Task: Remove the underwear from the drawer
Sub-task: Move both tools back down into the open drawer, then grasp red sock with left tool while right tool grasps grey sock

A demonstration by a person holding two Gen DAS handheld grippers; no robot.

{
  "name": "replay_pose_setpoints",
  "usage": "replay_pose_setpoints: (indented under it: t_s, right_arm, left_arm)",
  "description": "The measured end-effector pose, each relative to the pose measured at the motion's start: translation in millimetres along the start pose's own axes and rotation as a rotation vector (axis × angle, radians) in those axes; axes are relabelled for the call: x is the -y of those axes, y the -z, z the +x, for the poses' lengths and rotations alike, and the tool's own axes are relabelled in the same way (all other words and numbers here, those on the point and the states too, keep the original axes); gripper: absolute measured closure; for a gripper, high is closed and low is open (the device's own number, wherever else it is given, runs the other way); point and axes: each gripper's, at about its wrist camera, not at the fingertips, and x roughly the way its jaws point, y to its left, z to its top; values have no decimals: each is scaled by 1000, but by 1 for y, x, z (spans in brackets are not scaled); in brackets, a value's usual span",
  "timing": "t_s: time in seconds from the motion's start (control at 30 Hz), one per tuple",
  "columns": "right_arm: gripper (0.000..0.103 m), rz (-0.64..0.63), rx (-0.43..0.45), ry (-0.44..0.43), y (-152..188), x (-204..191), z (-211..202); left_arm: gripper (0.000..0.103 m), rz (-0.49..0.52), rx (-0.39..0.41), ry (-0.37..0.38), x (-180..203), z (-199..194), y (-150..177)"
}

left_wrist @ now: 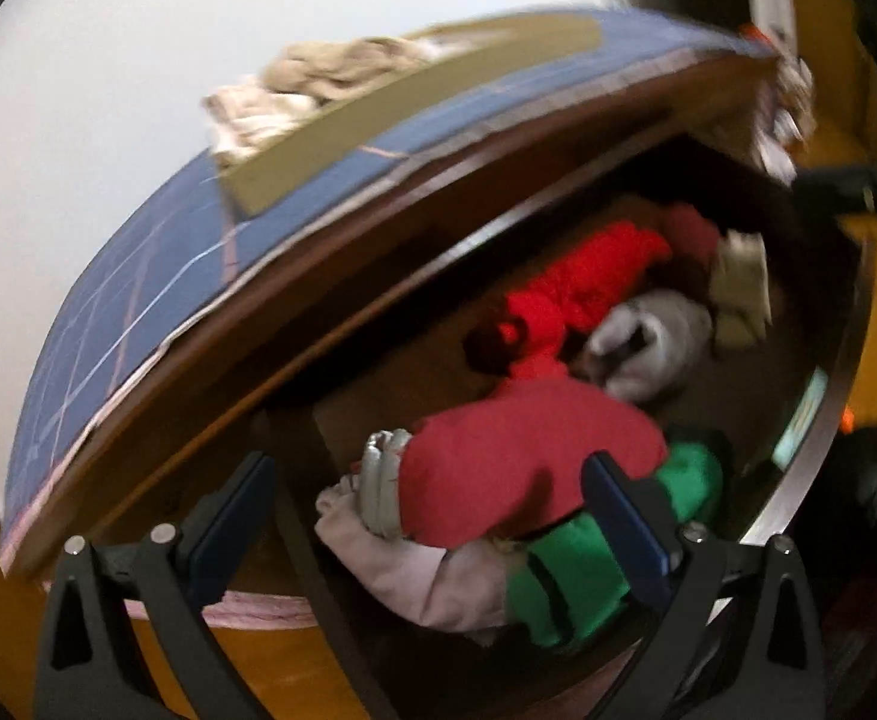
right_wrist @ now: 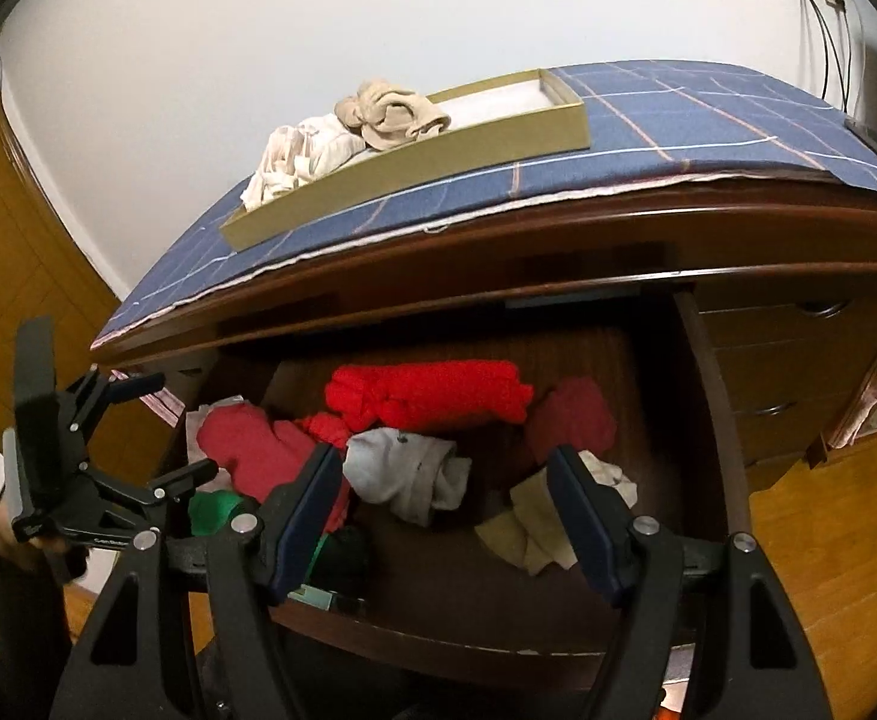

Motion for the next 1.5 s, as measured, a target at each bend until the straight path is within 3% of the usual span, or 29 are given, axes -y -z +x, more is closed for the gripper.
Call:
replay_pose_setpoints:
  t_s: [0.17, 0.3, 0.4, 0.5, 0.6, 0.67, 0.77, 0.97, 1.2, 1.3, 1.4, 1.5]
  right_arm:
    - [30, 14, -16, 11, -2, 8, 4]
    - [30, 38, -22, 17, -4, 15, 4]
    - [30, 47, -23, 19, -4, 20, 3]
    - [30, 58, -28, 12, -5, 24, 3]
    - [30, 78, -27, 10, -6, 30, 2]
    - [30, 84, -20, 21, -8, 35, -1]
    - [30, 105, 4, 43, -11, 44, -8]
    - [30, 96, 27, 77, -15, 52, -18]
    - [33, 88, -32, 8, -11, 37, 3]
    - [40, 68, -63, -17, -9, 25, 14]
    - [40, 2, -116, -35, -10, 8, 29]
    - [40, -88, -210, -57, -11, -10, 53]
  left_arm:
    - [1, 242, -49, 36, 17, 11, -12]
    - [2, 367, -152, 102, 24, 35, -20]
    - [3, 384, -236, 205, 20, 51, -28]
    - [3, 353, -289, 252, 17, 62, -35]
    - [5, 353, -368, 209, 22, 83, -31]
    - [23, 367, -386, 186, 32, 91, -25]
    - [41, 340, -343, 194, 37, 80, -26]
    - [59, 186, -217, 254, 22, 43, -28]
    - [60, -102, -1, 377, -16, -15, -23]
    - [60, -218, 89, 426, -23, -37, -8]
    - [60, -338, 139, 405, -35, -48, -3]
    - [59, -460, 184, 307, -43, -65, 11]
